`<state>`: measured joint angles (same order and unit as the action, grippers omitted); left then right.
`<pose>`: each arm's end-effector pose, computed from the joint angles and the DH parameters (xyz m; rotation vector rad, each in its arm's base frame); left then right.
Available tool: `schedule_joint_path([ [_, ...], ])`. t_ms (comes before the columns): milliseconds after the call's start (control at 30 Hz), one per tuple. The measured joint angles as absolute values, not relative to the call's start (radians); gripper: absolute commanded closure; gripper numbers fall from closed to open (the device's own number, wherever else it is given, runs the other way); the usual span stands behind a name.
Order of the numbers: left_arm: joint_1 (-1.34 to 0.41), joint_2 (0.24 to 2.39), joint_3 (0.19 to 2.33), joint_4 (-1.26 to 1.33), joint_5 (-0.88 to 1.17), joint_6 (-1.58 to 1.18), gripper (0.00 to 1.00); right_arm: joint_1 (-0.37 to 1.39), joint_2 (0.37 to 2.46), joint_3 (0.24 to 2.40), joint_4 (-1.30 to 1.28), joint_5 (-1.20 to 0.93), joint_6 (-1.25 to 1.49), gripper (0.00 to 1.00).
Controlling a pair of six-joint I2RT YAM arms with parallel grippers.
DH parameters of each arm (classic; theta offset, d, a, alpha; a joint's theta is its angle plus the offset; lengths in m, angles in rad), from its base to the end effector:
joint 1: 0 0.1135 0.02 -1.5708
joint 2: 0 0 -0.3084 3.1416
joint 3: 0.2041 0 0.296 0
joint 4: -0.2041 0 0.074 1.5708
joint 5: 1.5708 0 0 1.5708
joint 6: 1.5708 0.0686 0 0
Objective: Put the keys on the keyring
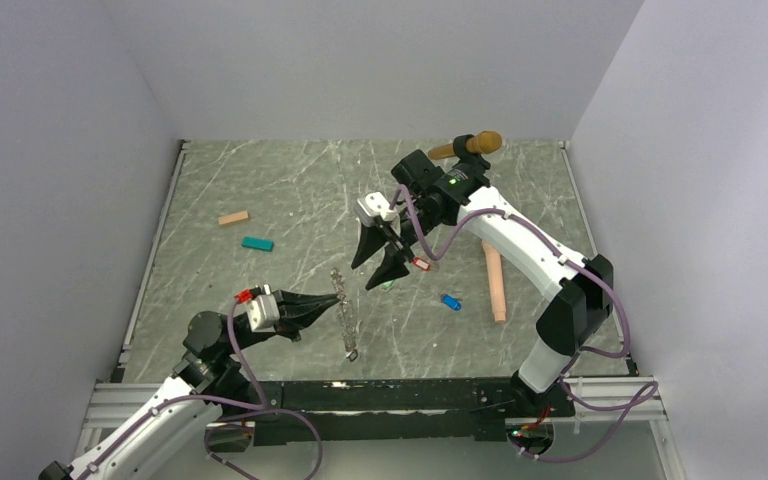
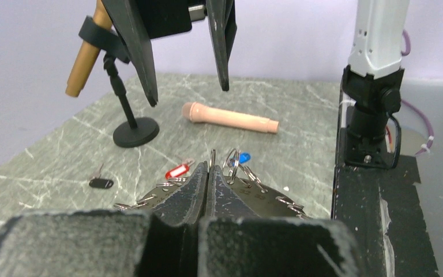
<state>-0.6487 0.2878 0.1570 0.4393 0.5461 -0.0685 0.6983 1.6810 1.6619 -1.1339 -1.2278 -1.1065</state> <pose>0.0947 -0.1165 0.2630 0.8358 1.0859 -0.9500 0.2528 0.2965 0.3858 -1.8810 1.0772 1.3873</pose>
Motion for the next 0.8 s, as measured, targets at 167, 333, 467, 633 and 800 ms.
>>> schedule_joint_path([
  [167, -0.649, 0.319, 0.139, 0.57, 0.603, -0.12, 1.0, 0.701, 1.681, 1.647, -1.182, -1.244, -1.191, 0.47],
  [333, -0.649, 0.349, 0.169, 0.549, 0.706, -0.097, 1.0, 0.701, 1.681, 1.645, -1.213, -1.244, -1.25, 0.47],
  [467, -0.649, 0.358, 0.273, 0.406, 0.773, -0.002, 1.0, 0.701, 1.681, 1.644, -1.238, -1.244, -1.288, 0.47],
  [633, -0.649, 0.357, 0.347, 0.297, 0.821, 0.101, 1.0, 0.7, 1.681, 1.644, -1.261, -1.244, -1.322, 0.47],
  [800, -0.649, 0.358, 0.348, 0.224, 0.844, 0.161, 1.0, 0.688, 1.681, 1.644, -1.285, -1.244, -1.356, 0.47],
])
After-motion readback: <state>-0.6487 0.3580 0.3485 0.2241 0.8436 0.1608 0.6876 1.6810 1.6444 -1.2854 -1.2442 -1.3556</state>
